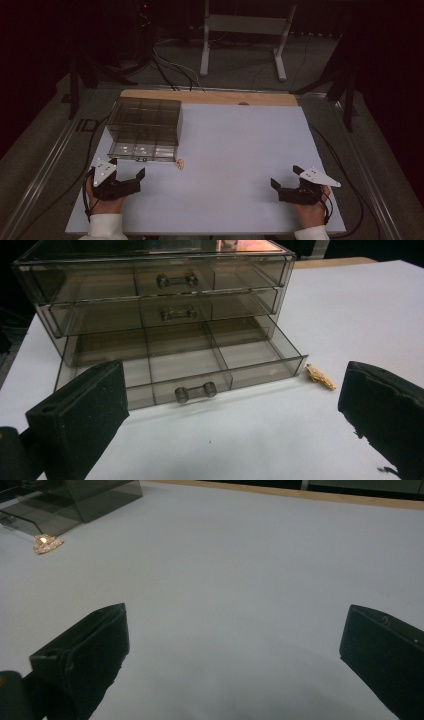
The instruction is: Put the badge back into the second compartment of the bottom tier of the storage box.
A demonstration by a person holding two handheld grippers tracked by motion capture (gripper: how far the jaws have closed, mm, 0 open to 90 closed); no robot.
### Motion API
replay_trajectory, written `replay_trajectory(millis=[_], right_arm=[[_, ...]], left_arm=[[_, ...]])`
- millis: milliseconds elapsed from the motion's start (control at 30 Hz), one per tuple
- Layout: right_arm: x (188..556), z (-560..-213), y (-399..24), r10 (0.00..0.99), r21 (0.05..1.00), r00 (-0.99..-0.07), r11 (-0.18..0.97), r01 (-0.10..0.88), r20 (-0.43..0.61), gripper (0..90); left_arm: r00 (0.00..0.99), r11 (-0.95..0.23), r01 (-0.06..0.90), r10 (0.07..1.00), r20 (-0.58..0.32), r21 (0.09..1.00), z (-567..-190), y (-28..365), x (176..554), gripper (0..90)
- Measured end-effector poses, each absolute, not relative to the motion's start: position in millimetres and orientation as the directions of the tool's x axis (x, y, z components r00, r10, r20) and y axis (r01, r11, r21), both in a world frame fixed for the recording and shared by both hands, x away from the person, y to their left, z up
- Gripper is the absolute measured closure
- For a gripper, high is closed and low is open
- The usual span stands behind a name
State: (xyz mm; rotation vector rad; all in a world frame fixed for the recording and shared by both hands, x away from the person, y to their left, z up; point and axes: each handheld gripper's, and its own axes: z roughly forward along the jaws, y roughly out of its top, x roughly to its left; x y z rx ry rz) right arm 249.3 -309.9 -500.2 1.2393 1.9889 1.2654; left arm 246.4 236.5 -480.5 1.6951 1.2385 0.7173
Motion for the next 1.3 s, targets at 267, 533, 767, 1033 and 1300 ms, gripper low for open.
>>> replay_trajectory(millis=[267,533,767,1033,1300], right_arm=[[249.7,-500.3,-309.9,0.876,0.884,-0.476,0.161,0.439,0.077,0.1],[250.8,-501.2,-310.2,0.875,0.881,-0.477,0.162,0.444,0.080,0.1],[251.9,-502.3,-310.7,0.872,0.877,-0.480,0.159,0.454,0.091,0.1],[251.7,-502.0,-309.6,0.870,0.878,-0.485,0.161,0.450,0.089,0.1],[251.6,-501.8,-309.2,0.869,0.878,-0.486,0.162,0.451,0.089,0.1]], left_arm=[[0.343,-0.124,0.438,0.939,-0.038,0.890,-480.5,221.3,255.2,0.2],[0.347,-0.144,0.454,0.938,-0.025,0.879,-484.6,203.4,264.3,0.3],[0.365,-0.165,0.464,0.931,-0.018,0.870,-488.4,187.7,270.1,1.1],[0.408,-0.184,0.503,0.912,-0.044,0.845,-496.3,170.3,276.9,5.0],[0.418,-0.188,0.535,0.906,-0.064,0.824,-503.2,157.4,282.7,8.3]])
